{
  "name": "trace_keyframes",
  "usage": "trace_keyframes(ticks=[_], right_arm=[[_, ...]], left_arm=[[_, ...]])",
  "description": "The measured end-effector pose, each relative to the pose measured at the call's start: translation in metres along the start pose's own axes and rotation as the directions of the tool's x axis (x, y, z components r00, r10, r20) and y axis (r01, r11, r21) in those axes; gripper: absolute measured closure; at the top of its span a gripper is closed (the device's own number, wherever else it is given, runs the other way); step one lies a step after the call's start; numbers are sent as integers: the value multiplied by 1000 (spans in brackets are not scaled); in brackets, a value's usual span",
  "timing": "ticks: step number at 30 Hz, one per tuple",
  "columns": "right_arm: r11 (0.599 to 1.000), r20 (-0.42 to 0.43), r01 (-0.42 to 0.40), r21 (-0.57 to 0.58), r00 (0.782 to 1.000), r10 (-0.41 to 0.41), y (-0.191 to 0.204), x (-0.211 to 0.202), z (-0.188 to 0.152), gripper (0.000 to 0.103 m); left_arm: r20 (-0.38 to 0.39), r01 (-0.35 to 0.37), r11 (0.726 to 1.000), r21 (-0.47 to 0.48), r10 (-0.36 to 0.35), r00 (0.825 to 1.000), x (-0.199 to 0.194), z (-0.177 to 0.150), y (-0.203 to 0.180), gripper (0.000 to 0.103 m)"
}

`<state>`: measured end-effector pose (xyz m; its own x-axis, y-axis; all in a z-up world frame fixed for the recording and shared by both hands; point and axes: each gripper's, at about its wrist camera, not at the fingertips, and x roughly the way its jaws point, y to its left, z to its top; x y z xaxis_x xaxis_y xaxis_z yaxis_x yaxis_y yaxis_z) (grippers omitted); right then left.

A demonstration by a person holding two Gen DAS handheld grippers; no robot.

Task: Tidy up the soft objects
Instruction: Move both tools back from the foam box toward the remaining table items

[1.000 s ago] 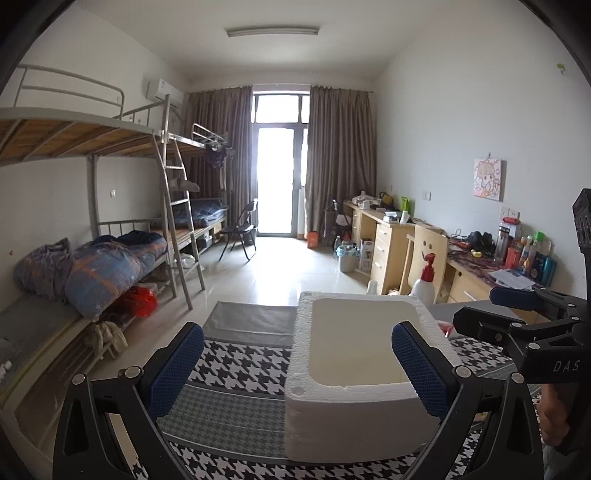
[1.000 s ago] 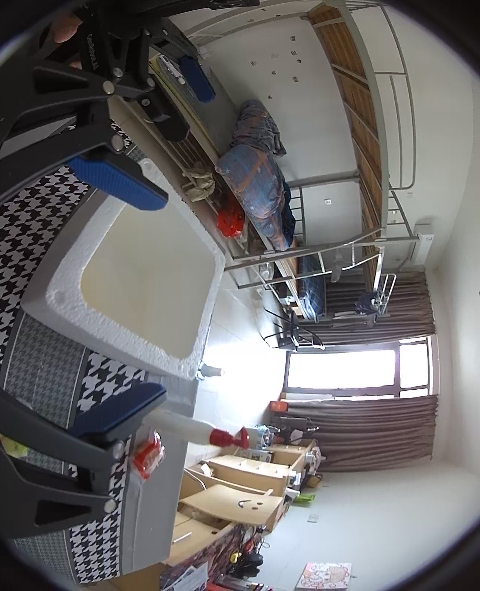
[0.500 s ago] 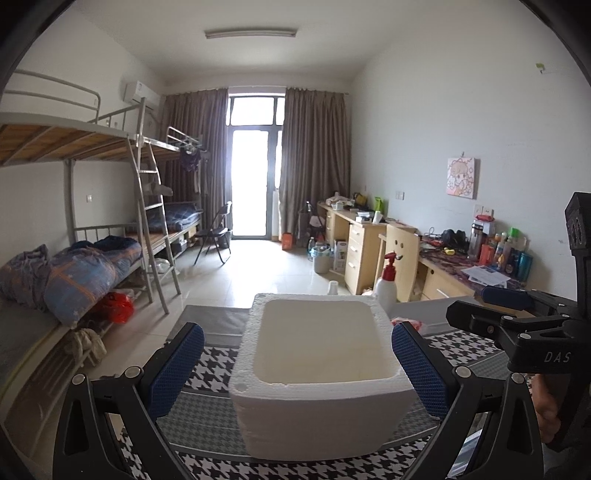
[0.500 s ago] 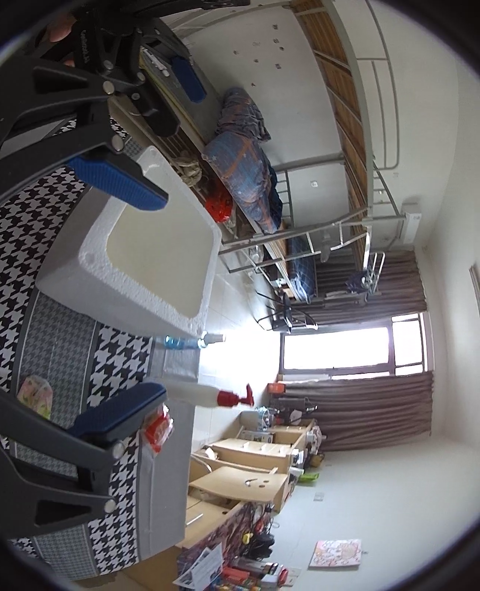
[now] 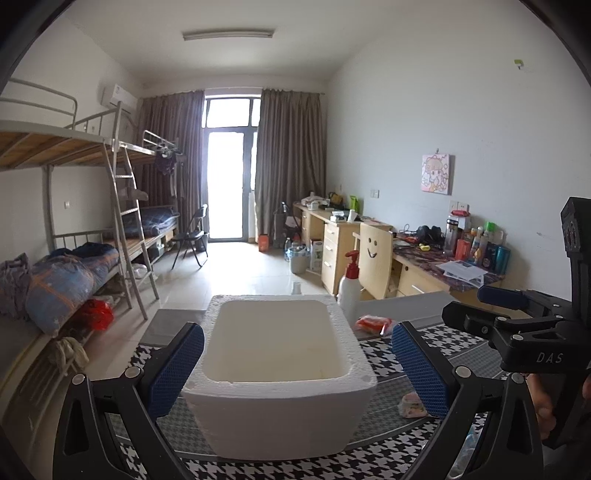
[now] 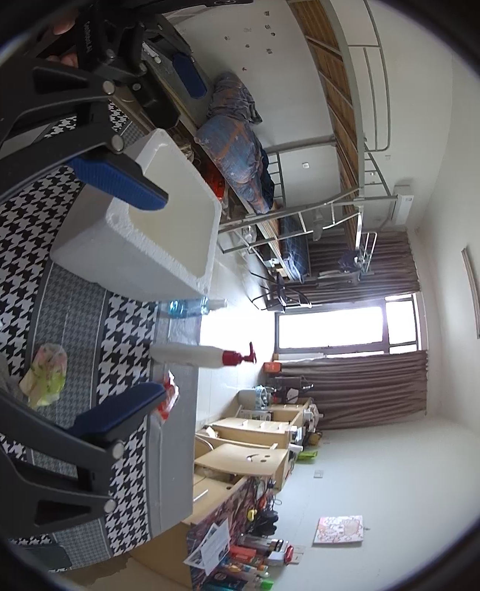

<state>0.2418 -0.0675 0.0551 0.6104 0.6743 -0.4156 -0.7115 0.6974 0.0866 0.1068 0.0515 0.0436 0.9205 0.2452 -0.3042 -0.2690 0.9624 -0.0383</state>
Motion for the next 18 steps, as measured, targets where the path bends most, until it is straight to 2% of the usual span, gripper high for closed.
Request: trace_keyframes(ticks=[18], right_arm=[[997,22,67,49,997,-68,-27,-32,-23,7]], left_arm=[[-35,137,990,40,-135,990,0,-11,-32,1]])
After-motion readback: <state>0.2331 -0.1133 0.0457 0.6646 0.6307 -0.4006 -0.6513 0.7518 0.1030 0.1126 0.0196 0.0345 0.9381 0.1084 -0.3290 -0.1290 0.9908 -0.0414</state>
